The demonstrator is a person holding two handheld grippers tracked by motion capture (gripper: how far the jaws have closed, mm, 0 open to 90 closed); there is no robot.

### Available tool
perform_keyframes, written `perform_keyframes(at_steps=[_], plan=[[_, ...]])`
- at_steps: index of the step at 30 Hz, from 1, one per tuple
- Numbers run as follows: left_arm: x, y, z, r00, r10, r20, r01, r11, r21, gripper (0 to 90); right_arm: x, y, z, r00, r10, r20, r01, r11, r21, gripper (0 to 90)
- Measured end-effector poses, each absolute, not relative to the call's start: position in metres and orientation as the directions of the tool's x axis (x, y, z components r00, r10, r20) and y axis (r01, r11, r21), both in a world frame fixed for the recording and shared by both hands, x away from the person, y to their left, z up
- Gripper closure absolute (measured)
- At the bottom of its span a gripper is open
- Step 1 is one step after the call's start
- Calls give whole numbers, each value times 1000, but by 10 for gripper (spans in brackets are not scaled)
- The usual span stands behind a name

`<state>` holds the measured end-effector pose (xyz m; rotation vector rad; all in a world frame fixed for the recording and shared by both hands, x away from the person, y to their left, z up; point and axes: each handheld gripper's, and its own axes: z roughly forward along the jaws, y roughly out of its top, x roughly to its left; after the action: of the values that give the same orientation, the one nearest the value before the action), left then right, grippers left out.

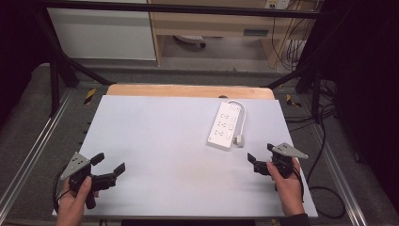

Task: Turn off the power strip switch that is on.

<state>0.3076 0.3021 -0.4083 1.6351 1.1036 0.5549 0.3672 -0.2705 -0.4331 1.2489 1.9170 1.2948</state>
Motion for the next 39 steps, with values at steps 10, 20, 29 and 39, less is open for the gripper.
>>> perform_keyframes(at_steps=[10,20,29,39], plan=[[307,301,-408,475,865,-162,390,-42,920,51,367,-270,-434,-462,883,89,406,121,906,59],[307,301,-408,478,864,-160,391,-46,919,51,366,-268,-432,-464,881,87,392,117,912,51],[307,300,-409,479,863,-161,389,-44,920,51,363,-265,-426,-490,868,81,338,103,935,31],[307,299,-409,486,858,-164,392,-46,919,51,360,-263,-420,-495,867,59,297,105,949,28]])
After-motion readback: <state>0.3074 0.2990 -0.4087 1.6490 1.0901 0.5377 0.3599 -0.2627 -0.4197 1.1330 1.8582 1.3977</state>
